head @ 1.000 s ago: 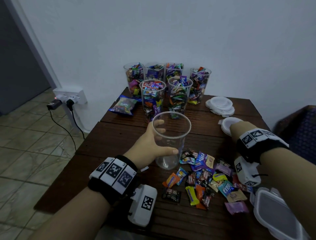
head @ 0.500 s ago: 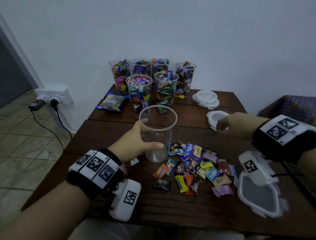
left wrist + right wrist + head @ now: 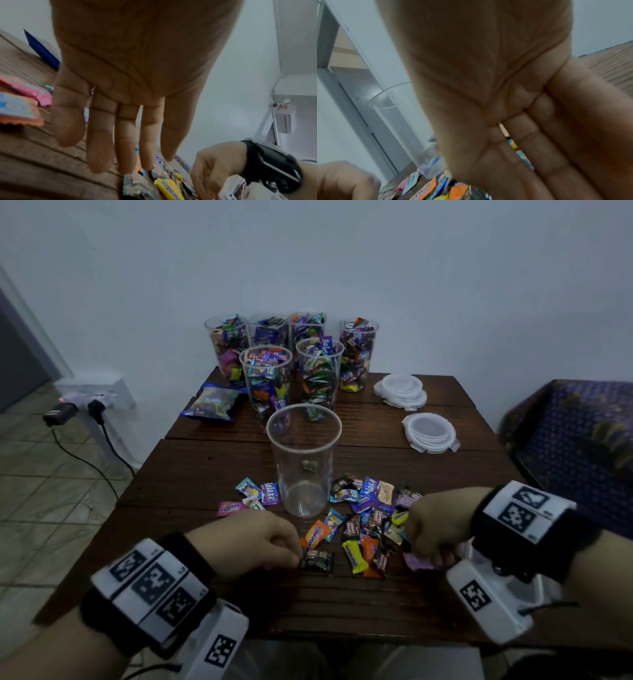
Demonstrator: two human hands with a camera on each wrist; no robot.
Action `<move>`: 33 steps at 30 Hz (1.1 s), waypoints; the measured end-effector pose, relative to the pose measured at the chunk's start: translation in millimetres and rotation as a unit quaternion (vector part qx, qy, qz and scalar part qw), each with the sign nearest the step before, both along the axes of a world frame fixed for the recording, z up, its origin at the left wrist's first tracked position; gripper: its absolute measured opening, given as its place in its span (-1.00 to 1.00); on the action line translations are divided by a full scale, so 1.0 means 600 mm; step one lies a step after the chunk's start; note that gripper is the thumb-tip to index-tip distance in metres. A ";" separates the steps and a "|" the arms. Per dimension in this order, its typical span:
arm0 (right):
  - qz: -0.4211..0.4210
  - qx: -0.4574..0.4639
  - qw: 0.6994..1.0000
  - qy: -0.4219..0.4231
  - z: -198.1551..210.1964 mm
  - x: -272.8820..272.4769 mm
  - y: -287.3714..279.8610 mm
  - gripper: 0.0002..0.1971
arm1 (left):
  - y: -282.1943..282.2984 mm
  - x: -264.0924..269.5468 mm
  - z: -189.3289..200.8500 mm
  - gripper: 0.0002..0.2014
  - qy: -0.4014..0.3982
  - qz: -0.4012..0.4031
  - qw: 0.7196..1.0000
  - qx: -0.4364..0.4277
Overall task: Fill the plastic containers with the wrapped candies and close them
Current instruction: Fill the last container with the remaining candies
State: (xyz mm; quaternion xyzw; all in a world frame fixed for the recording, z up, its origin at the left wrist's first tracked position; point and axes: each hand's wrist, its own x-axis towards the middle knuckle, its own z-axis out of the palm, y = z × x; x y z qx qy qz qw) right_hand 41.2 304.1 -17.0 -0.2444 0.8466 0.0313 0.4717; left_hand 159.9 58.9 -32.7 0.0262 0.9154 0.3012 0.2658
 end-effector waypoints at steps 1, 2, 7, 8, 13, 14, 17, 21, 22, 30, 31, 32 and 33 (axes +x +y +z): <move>-0.012 -0.014 1.000 0.003 -0.002 -0.002 -0.003 -0.79 | 0.003 -0.001 -0.001 -0.93 -0.002 -0.006 1.000 -0.003; -0.021 -0.026 0.999 0.012 -0.005 -0.003 -0.007 -0.83 | 0.004 -0.002 -0.002 -0.93 -0.001 -0.006 1.000 -0.008; -0.018 -0.076 0.994 0.078 0.013 0.000 -0.037 -0.85 | -0.025 -0.014 0.017 -0.90 0.056 0.048 0.995 -0.062; -0.003 -0.092 0.990 0.111 0.023 -0.002 -0.046 -0.82 | -0.035 -0.020 0.022 -0.89 0.076 0.058 0.991 -0.091; 0.119 -0.088 0.939 0.311 0.043 -0.038 -0.109 -0.71 | -0.074 -0.064 0.021 -0.71 0.121 0.078 0.973 -0.179; 0.133 -0.077 0.938 0.310 0.040 -0.049 -0.122 -0.62 | -0.079 -0.071 0.017 -0.63 0.115 0.065 0.976 -0.176; 0.169 -0.050 0.946 0.272 0.028 -0.075 -0.152 -0.49 | -0.085 -0.083 0.012 -0.48 0.091 0.020 0.982 -0.163; 0.183 -0.048 0.950 0.248 0.012 -0.082 -0.170 -0.57 | -0.081 -0.092 0.005 -0.42 0.043 -0.021 0.980 -0.191; 0.174 -0.056 0.954 0.238 0.008 -0.084 -0.174 -0.59 | -0.079 -0.095 0.002 -0.41 0.030 -0.030 0.978 -0.202; 0.148 -0.095 0.961 0.214 -0.023 -0.095 -0.189 -0.58 | -0.073 -0.098 -0.013 -0.44 -0.012 -0.062 0.962 -0.265; 0.150 -0.105 0.960 0.212 -0.026 -0.101 -0.187 -0.52 | -0.072 -0.097 -0.011 -0.44 -0.011 -0.062 0.962 -0.266; 0.165 -0.089 0.959 0.213 -0.025 -0.102 -0.184 -0.49 | -0.071 -0.095 -0.009 -0.44 -0.012 -0.060 0.962 -0.266; 0.187 -0.063 0.956 0.217 -0.023 -0.102 -0.179 -0.46 | -0.071 -0.091 -0.007 -0.43 -0.014 -0.058 0.962 -0.267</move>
